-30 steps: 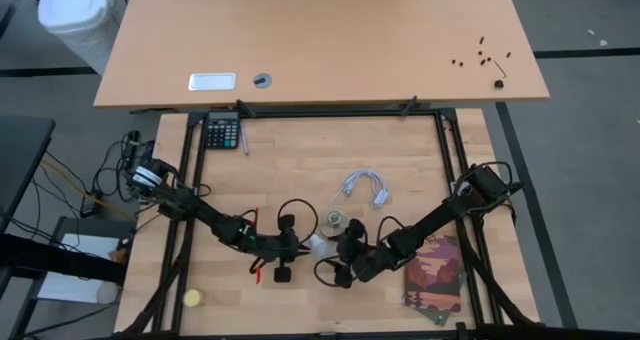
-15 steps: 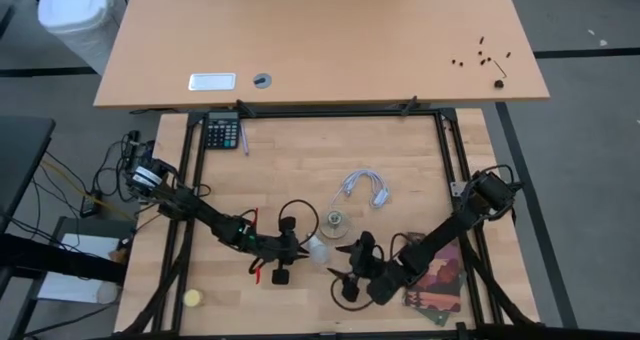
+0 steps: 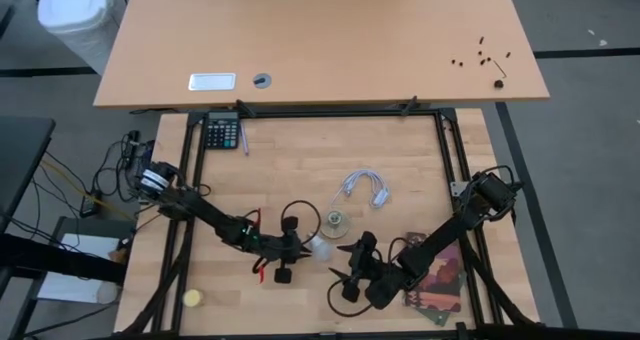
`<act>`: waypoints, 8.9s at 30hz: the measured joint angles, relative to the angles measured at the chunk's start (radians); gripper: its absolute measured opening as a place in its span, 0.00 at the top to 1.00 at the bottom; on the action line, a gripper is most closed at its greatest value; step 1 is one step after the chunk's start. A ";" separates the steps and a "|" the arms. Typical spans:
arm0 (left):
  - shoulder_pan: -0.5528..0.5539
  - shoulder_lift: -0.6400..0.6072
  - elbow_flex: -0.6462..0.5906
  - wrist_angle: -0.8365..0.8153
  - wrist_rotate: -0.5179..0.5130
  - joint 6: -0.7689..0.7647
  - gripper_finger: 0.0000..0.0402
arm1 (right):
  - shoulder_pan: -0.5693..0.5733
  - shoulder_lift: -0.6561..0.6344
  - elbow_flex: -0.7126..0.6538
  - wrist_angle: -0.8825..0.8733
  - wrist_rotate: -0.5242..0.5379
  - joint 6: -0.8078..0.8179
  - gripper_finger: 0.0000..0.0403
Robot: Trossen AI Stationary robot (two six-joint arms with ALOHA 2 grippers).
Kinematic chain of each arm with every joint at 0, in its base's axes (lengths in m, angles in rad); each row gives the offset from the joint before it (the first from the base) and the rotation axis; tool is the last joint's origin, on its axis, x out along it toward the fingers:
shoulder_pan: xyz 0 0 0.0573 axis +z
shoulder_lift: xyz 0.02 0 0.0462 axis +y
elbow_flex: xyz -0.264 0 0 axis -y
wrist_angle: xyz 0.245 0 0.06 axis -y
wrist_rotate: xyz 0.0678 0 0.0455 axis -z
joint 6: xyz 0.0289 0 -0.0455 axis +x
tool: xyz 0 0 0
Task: Screw lightbulb
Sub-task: Insert the lightbulb into the lamp socket
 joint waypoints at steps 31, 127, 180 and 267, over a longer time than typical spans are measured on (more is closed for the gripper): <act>0.061 0.076 0.178 -0.207 -0.047 0.145 0.88 | -0.170 0.000 -0.006 -0.097 -0.204 -0.079 0.17; 0.165 -0.200 0.211 -0.275 -0.099 0.323 0.88 | -0.425 -0.363 0.119 -0.587 -0.644 -0.286 0.31; 0.236 0.203 0.214 0.179 0.054 0.130 0.53 | -0.523 -0.360 0.246 -0.882 -0.927 -0.368 0.31; 0.172 0.359 0.372 0.294 -0.121 0.095 0.24 | -0.461 -0.360 0.245 -0.961 -0.915 -0.310 0.31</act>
